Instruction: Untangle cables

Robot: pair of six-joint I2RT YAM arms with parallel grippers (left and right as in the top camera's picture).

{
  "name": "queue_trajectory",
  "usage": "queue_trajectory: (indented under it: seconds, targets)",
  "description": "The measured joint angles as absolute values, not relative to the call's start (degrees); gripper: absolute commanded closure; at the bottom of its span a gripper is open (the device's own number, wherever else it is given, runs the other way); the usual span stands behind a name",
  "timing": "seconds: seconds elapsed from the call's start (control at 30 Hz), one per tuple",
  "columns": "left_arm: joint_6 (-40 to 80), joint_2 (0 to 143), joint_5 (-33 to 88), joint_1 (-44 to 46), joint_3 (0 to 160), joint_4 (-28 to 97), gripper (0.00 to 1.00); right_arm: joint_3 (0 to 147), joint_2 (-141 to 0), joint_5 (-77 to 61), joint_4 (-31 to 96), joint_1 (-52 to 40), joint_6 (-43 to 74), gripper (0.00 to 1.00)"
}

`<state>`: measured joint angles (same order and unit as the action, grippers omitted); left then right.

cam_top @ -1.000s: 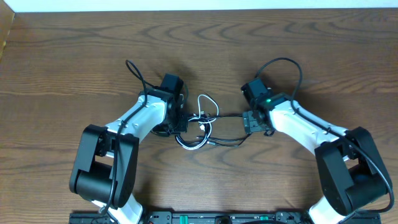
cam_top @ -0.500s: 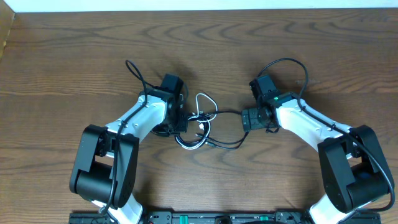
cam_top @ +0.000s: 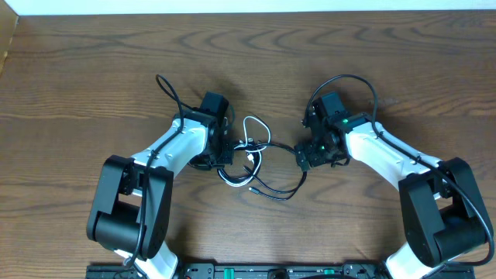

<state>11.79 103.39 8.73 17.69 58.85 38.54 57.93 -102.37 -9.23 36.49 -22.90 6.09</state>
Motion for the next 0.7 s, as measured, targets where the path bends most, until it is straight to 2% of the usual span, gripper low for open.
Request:
queue_trajectory:
  seconds: [0.3,0.47,0.7]
  targets:
    - [11.8,103.4,8.7,17.7,58.8,38.5,0.91,55.0,-100.8,-7.5,35.9,-26.3,10.8,0.11]
    - [11.8,103.4,8.6,17.7,58.8,38.5,0.91,53.5,-100.4,1.3,38.5,-29.4,12.6,0.06]
    - [11.8,103.4,8.6,17.7,58.8,38.5,0.91,53.4,-99.8,5.3,43.2,-26.9,15.4,0.05]
